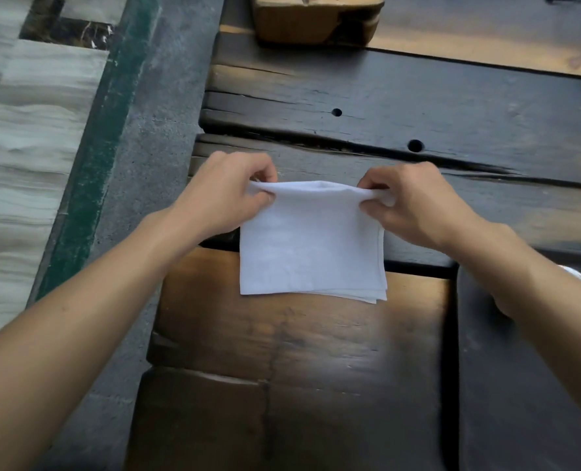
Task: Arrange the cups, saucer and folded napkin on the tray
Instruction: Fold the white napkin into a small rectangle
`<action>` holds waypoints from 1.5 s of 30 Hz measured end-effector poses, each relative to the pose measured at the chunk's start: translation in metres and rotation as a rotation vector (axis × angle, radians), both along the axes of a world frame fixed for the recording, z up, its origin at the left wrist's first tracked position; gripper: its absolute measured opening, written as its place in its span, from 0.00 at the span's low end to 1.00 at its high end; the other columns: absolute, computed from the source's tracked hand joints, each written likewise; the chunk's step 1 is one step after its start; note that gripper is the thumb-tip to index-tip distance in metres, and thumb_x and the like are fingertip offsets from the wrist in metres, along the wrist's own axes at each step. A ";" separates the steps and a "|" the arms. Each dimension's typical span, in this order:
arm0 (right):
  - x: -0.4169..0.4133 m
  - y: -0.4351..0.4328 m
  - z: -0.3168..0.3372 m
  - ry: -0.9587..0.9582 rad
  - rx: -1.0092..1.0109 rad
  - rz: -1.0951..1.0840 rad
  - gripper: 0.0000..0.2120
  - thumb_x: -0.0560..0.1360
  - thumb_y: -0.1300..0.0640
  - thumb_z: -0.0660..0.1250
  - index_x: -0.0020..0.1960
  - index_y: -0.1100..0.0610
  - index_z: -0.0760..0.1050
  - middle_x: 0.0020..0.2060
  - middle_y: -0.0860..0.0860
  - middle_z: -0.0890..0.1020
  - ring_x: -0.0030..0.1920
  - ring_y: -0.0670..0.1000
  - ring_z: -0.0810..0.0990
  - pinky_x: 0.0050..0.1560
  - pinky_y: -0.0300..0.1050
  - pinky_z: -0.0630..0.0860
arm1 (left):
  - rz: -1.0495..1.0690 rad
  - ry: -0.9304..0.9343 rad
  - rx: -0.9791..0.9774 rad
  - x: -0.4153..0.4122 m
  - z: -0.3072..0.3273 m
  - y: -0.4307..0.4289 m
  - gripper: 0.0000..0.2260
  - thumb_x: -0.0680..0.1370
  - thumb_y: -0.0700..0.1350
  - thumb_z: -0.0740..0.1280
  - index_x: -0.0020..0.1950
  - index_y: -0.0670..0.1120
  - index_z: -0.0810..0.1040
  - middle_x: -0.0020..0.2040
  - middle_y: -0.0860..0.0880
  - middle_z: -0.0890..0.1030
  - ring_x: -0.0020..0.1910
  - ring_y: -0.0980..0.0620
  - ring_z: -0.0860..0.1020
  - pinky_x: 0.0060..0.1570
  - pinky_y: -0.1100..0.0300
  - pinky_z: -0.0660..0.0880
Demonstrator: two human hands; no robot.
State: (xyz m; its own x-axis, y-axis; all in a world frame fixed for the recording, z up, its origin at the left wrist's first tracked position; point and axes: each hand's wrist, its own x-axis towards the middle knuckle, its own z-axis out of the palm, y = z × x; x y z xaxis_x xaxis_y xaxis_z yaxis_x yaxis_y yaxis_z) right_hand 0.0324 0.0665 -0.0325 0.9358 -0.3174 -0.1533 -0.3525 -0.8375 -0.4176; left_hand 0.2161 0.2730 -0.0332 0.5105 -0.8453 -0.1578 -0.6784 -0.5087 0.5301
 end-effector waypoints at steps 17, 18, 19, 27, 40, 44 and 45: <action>-0.094 0.047 -0.043 -0.190 0.004 0.143 0.11 0.73 0.56 0.69 0.54 0.56 0.86 0.54 0.51 0.87 0.56 0.52 0.85 0.50 0.53 0.84 | -0.167 -0.233 -0.228 -0.091 -0.058 0.098 0.13 0.80 0.43 0.66 0.60 0.41 0.86 0.63 0.44 0.84 0.65 0.47 0.81 0.66 0.52 0.75; -0.097 0.050 -0.044 -0.190 0.003 0.134 0.11 0.74 0.56 0.70 0.53 0.56 0.86 0.53 0.51 0.87 0.55 0.52 0.86 0.49 0.53 0.84 | -0.170 -0.244 -0.235 -0.094 -0.061 0.101 0.13 0.80 0.43 0.66 0.59 0.40 0.86 0.62 0.44 0.84 0.65 0.47 0.81 0.66 0.52 0.75; -0.099 0.052 -0.045 -0.196 -0.004 0.131 0.09 0.75 0.56 0.70 0.52 0.56 0.86 0.53 0.50 0.87 0.55 0.52 0.86 0.49 0.53 0.84 | -0.169 -0.250 -0.242 -0.097 -0.065 0.104 0.13 0.80 0.43 0.66 0.59 0.40 0.86 0.62 0.44 0.84 0.65 0.47 0.81 0.66 0.52 0.76; -0.106 0.069 -0.040 -0.267 -0.058 0.155 0.08 0.76 0.57 0.69 0.44 0.60 0.83 0.45 0.51 0.86 0.51 0.50 0.83 0.50 0.45 0.80 | -0.128 -0.271 -0.243 -0.107 -0.083 0.113 0.13 0.79 0.42 0.71 0.62 0.41 0.85 0.65 0.44 0.83 0.68 0.46 0.79 0.65 0.48 0.78; -0.054 0.114 -0.064 -0.370 -0.072 -0.049 0.17 0.81 0.58 0.62 0.67 0.64 0.77 0.66 0.59 0.78 0.68 0.60 0.76 0.71 0.57 0.68 | -0.037 -0.417 -0.072 -0.129 -0.069 0.048 0.22 0.85 0.43 0.57 0.77 0.35 0.68 0.79 0.39 0.68 0.80 0.40 0.63 0.77 0.43 0.61; -0.025 0.128 -0.076 -0.178 -0.071 -0.085 0.24 0.84 0.52 0.54 0.76 0.62 0.66 0.76 0.59 0.68 0.77 0.59 0.63 0.78 0.58 0.54 | -0.068 -0.398 0.046 -0.129 -0.085 0.038 0.26 0.83 0.43 0.51 0.80 0.35 0.61 0.81 0.38 0.62 0.81 0.41 0.59 0.79 0.45 0.55; -0.024 0.128 -0.079 -0.117 -0.095 -0.092 0.26 0.84 0.49 0.51 0.77 0.62 0.65 0.76 0.59 0.66 0.78 0.58 0.61 0.78 0.57 0.51 | -0.075 -0.407 0.075 -0.126 -0.088 0.040 0.26 0.83 0.45 0.50 0.80 0.36 0.60 0.81 0.39 0.61 0.82 0.42 0.58 0.79 0.45 0.54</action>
